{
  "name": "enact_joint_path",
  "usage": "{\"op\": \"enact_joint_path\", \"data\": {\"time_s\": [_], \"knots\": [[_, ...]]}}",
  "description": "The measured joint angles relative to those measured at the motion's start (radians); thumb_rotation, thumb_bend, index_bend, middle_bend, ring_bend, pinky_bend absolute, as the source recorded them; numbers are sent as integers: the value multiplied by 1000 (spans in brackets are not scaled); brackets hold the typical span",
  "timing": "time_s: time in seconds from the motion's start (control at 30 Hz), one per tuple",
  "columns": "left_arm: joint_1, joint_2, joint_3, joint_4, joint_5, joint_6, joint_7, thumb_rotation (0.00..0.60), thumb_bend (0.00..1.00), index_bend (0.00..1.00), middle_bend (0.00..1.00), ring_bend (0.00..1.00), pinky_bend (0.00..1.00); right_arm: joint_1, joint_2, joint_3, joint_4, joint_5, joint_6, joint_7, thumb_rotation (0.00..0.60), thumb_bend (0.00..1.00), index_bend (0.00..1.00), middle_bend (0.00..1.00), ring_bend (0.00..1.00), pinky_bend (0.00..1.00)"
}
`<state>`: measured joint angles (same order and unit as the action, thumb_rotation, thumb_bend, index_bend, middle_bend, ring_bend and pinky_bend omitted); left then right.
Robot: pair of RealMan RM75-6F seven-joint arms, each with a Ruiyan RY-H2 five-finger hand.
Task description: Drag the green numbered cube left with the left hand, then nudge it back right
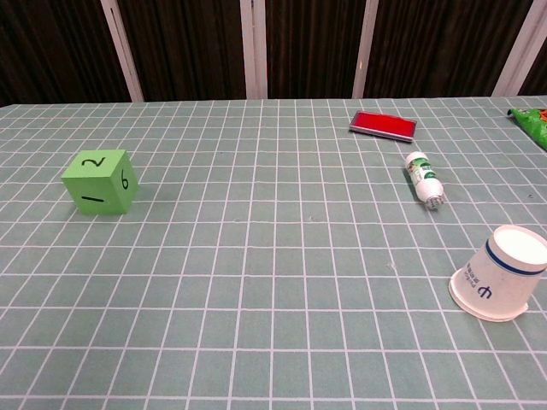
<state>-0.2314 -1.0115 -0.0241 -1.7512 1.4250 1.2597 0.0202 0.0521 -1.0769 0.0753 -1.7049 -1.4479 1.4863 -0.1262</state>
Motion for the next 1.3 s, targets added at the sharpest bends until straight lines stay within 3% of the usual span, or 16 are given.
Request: {"op": "enact_joint_path", "data": {"time_s": [0.23,0.33,0.57,0.87,1.13,1.3], "knots": [[-183,106,-95,-119,-229,-270,30,600,458,38,530,430,532,3,-5,3,-8,18,-12,-23,600,78,79,18,28,0],[-256,130,-128,-173,-346,-325,90,600,489,50,615,508,607,7,-11,1,-6,23,-23,-37,600,78,79,19,28,0],[-414,151,-162,-247,-665,-412,215,600,681,69,723,603,708,17,-22,2,0,42,-44,-59,600,79,78,18,28,0],[-656,96,-153,-237,-1083,-472,334,600,795,88,767,651,729,24,-29,8,5,68,-58,-73,600,79,79,19,28,0],[-788,-46,-101,-117,-1238,-493,410,600,810,97,772,654,729,29,-34,14,8,91,-68,-91,600,78,79,18,28,0],[-830,-113,-72,-64,-1275,-485,433,600,809,97,771,653,729,30,-35,18,12,103,-71,-92,600,79,79,18,28,0]]}}
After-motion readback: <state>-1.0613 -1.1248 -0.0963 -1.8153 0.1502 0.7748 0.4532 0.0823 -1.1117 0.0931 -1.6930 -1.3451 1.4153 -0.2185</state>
